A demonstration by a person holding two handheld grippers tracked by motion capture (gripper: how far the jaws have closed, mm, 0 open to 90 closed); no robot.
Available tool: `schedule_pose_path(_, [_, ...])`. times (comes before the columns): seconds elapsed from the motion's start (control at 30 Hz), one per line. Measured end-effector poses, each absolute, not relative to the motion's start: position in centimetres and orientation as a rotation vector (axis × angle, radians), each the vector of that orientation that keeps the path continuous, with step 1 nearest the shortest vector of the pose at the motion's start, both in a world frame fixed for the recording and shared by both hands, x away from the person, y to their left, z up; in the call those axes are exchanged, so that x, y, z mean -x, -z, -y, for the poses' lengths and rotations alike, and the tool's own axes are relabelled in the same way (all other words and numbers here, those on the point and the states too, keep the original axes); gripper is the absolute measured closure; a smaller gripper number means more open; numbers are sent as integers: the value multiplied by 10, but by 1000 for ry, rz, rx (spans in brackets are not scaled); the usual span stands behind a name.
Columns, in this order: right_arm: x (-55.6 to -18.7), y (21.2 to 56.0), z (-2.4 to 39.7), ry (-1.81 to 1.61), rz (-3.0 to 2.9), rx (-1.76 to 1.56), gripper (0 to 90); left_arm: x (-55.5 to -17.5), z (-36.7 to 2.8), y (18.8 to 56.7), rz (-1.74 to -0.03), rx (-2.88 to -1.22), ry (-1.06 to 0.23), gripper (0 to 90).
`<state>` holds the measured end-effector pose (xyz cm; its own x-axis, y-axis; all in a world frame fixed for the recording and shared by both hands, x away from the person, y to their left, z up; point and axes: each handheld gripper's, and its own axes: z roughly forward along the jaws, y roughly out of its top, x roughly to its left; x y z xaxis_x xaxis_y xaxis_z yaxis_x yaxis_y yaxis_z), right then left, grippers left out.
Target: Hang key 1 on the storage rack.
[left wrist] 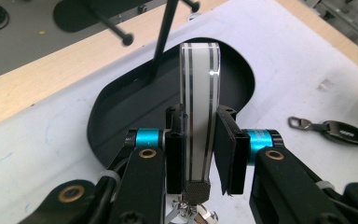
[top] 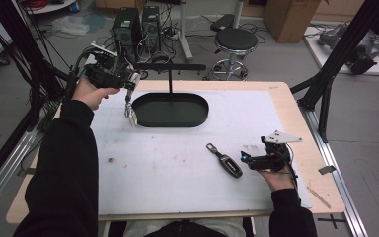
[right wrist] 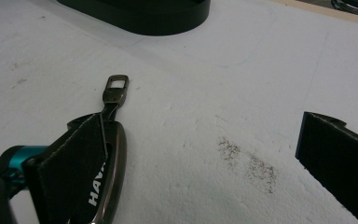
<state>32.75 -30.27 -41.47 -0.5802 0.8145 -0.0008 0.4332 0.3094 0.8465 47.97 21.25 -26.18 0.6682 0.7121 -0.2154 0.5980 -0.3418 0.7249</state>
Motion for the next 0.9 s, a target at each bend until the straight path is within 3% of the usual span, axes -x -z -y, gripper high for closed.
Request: schedule_pose_path(0.9, [-328,415,302,-1187,-2155,-1116,10,-509,-176,220,-941,-1949,-273,750])
